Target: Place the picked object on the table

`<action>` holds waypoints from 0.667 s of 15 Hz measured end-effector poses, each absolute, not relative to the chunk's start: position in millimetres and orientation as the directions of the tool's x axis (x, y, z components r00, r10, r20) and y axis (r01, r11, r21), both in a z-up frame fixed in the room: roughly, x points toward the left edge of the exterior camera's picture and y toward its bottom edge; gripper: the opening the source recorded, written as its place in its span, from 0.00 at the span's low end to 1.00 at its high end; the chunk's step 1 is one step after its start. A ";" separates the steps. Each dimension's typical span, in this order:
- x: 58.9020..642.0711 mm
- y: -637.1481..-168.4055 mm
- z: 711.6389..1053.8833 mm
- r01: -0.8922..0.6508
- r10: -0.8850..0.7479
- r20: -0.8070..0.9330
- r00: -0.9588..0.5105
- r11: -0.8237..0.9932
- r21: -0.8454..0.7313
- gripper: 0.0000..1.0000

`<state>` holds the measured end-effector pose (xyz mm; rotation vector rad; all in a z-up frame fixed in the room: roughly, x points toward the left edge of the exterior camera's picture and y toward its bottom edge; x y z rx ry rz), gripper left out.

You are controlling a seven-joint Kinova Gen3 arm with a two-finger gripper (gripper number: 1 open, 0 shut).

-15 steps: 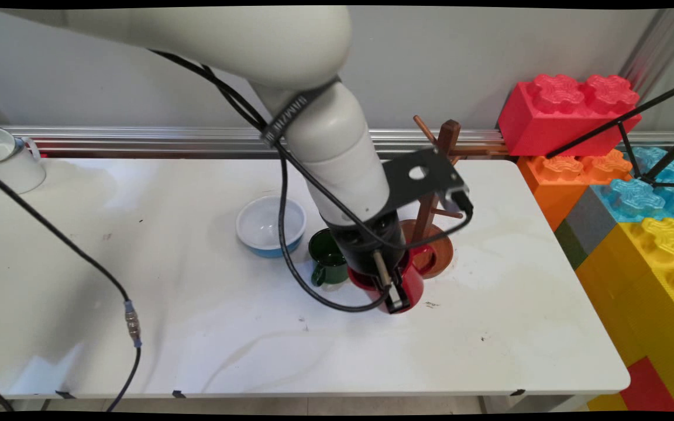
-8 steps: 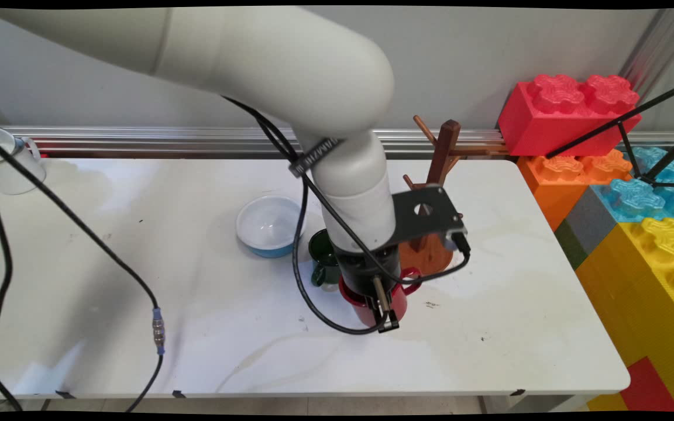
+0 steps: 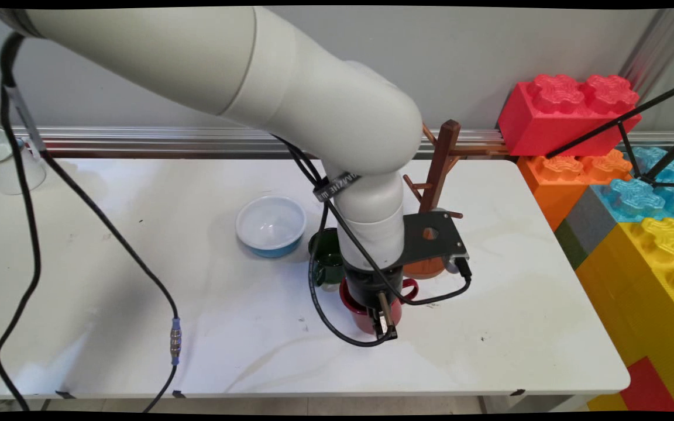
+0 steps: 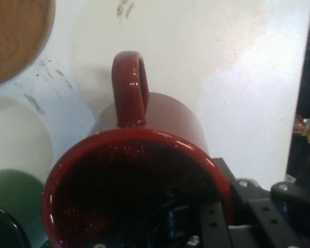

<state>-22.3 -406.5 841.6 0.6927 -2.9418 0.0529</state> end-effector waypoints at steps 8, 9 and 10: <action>-30.3 -410.3 823.5 -0.439 -0.436 0.095 -0.895 0.898 -0.014 0.00; -30.8 -410.8 822.2 -0.440 -0.437 0.092 -0.895 0.898 -0.014 0.00; -31.2 -411.0 821.1 -0.440 -0.437 0.090 -0.895 0.898 -0.014 1.00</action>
